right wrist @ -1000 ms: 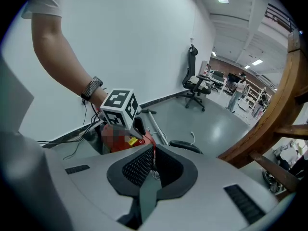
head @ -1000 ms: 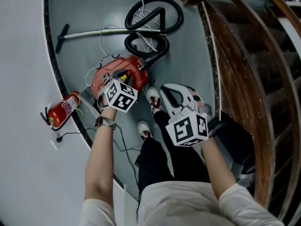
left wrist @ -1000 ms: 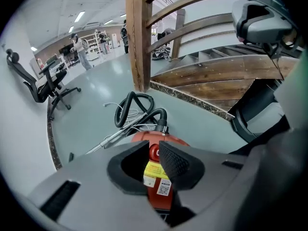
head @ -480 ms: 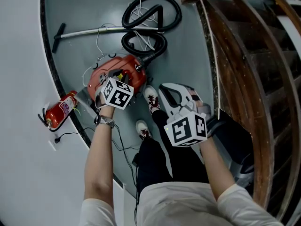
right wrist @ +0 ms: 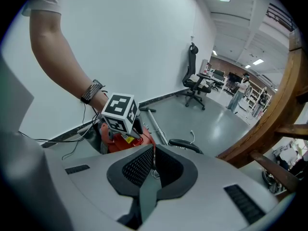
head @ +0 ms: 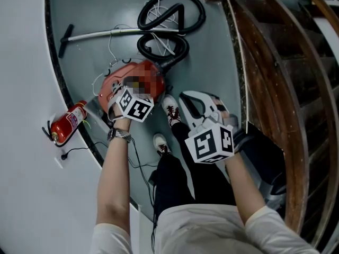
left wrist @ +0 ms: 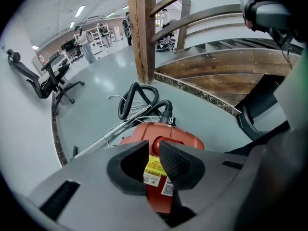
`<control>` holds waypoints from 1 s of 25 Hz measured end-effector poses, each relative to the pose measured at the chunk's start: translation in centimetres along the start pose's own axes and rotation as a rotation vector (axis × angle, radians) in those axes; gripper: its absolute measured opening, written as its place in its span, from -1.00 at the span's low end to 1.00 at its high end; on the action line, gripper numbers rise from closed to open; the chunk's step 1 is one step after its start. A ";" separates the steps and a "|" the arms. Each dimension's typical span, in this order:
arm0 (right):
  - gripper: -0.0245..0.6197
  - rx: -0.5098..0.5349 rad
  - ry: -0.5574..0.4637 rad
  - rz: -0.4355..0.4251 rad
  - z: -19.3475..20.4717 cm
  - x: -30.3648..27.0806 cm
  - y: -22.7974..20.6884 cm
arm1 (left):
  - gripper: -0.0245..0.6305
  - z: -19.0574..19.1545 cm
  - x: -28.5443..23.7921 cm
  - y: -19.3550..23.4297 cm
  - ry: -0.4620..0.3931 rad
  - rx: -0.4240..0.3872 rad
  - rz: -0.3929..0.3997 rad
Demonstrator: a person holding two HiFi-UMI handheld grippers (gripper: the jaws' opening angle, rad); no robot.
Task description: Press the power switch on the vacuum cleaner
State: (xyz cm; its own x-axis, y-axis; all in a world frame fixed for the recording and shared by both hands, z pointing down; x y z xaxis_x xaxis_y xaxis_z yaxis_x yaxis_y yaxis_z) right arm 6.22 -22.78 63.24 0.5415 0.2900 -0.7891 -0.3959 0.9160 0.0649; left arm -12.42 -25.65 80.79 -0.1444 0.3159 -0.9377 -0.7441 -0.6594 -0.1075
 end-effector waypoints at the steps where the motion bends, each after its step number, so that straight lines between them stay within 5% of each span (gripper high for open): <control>1: -0.83 0.001 0.001 0.001 0.0 0.0 -0.1 | -0.72 0.0 0.0 -0.1 0.000 -0.007 -0.004; 25: -0.83 -0.022 0.003 0.026 0.0 -0.7 -1.0 | -0.66 -0.4 -0.4 0.5 0.050 0.070 0.014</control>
State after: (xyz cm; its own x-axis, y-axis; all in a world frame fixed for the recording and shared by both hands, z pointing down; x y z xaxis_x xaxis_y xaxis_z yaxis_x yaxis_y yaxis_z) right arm 6.27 -23.88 63.72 0.5285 0.3128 -0.7892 -0.4258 0.9019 0.0724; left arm -12.46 -26.37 80.96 -0.1232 0.2714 -0.9546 -0.7864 -0.6133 -0.0729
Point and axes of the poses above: the fingertips, and each gripper's own axes: x backward along the fingers, y to its left, z out of its underside, the point moved 10 cm from there along x, backward along the fingers, and after that the axes turned 6 degrees about -z, right-handed, at the moved point
